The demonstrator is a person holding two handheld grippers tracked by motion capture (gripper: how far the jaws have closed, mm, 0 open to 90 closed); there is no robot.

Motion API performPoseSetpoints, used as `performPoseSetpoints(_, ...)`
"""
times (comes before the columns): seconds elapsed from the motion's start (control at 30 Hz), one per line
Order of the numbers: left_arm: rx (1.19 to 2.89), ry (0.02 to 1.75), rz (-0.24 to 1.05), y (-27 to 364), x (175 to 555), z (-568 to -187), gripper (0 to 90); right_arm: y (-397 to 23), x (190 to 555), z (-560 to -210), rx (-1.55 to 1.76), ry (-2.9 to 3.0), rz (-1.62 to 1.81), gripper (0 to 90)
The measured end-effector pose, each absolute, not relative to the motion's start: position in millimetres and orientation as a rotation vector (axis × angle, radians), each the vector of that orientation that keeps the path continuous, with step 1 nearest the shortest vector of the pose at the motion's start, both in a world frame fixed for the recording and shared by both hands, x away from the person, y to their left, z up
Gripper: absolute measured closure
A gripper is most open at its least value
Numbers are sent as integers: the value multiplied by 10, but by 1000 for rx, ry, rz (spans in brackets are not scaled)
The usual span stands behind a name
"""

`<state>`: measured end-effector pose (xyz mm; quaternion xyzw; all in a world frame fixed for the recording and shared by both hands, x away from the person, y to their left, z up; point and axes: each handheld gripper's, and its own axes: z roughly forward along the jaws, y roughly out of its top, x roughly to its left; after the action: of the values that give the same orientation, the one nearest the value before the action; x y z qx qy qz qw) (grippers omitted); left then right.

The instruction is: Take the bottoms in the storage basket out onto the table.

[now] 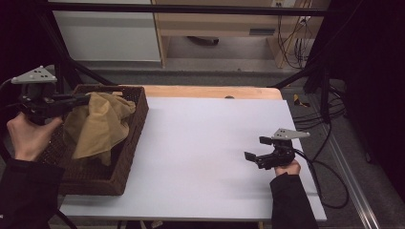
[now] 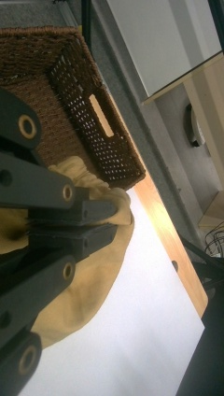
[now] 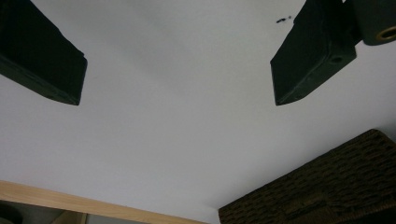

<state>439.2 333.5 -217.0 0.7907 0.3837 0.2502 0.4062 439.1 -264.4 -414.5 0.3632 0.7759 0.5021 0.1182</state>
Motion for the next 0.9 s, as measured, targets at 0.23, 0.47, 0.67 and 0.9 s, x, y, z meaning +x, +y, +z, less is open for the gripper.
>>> performPoseSetpoints(0.23, 1999, 956, 633, 3327, 4370, -2123, 866, -2644, 4390, -4144, 1065, 2267, 1470, 42)
performPoseSetpoints(0.47, 1999, 946, 627, 3300, 4362, -2084, 866, -2643, 4390, -4145, 1064, 2268, 1469, 42)
performPoseSetpoints(0.67, 1995, 935, 630, 3271, 4348, -2031, 866, -2642, 4390, -4146, 1066, 2270, 1468, 42)
performPoseSetpoints(0.9, 2002, 924, 629, 3223, 4339, -1985, 866, -2641, 4391, -4147, 1067, 2271, 1469, 42)
